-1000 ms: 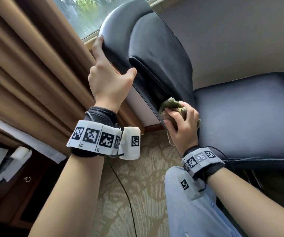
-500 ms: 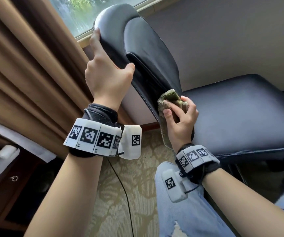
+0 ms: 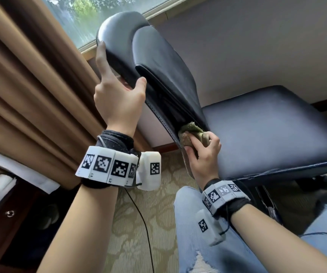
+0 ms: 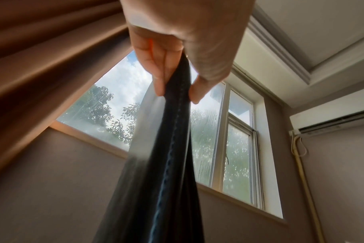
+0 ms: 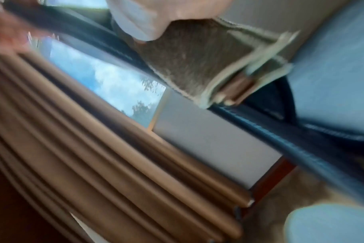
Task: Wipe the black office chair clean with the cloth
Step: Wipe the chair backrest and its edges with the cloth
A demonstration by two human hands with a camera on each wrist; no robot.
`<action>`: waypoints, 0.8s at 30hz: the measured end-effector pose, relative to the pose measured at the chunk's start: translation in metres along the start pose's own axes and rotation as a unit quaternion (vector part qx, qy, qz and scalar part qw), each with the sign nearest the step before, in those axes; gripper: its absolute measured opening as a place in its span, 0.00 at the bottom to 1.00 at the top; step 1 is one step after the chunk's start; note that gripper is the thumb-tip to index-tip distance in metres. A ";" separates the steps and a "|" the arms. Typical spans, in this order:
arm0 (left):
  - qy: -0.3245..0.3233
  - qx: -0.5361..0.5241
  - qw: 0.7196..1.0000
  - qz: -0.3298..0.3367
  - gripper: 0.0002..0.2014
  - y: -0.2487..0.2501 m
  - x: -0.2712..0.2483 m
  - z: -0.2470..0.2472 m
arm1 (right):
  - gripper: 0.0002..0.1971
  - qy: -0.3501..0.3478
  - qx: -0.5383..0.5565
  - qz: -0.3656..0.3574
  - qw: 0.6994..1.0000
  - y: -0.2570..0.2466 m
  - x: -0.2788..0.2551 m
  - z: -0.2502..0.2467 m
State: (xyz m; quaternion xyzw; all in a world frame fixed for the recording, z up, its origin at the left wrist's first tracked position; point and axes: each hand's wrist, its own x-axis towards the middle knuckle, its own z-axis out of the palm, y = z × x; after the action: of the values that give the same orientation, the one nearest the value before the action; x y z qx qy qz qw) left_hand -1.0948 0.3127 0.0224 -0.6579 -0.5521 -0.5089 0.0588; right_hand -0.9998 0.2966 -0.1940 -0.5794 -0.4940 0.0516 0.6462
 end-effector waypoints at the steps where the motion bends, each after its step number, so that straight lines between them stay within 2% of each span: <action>1: -0.001 -0.018 1.000 0.010 0.43 -0.004 -0.006 0.003 | 0.19 0.012 0.043 0.031 0.999 -0.007 0.002 0.000; 4: -0.025 -0.054 0.997 0.045 0.47 -0.016 -0.024 0.012 | 0.13 0.036 0.156 0.123 0.979 -0.031 0.011 -0.004; 8: -0.023 -0.055 0.994 0.090 0.48 -0.025 -0.026 0.018 | 0.15 0.015 0.223 0.196 0.955 -0.055 0.019 -0.001; 14: -0.016 -0.028 0.992 0.123 0.50 -0.030 -0.025 0.020 | 0.15 0.077 0.155 0.189 0.967 -0.047 0.007 0.016; 18: -0.028 -0.011 0.990 0.136 0.53 -0.034 -0.025 0.022 | 0.10 0.073 0.137 0.242 0.958 -0.030 -0.002 0.018; 22: -0.057 -0.008 0.988 0.145 0.54 -0.039 -0.026 0.023 | 0.10 0.042 0.179 0.333 0.925 -0.020 -0.002 0.007; 24: -0.070 -0.007 0.986 0.150 0.53 -0.040 -0.029 0.025 | 0.09 0.060 0.214 0.373 0.901 -0.023 0.000 0.002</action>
State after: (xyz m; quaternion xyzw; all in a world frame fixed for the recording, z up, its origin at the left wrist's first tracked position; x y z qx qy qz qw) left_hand -1.1075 0.3252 -0.0303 -0.7676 -0.4463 -0.4510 0.0909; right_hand -1.0125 0.2902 -0.1761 -0.5710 -0.1795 0.3586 0.7163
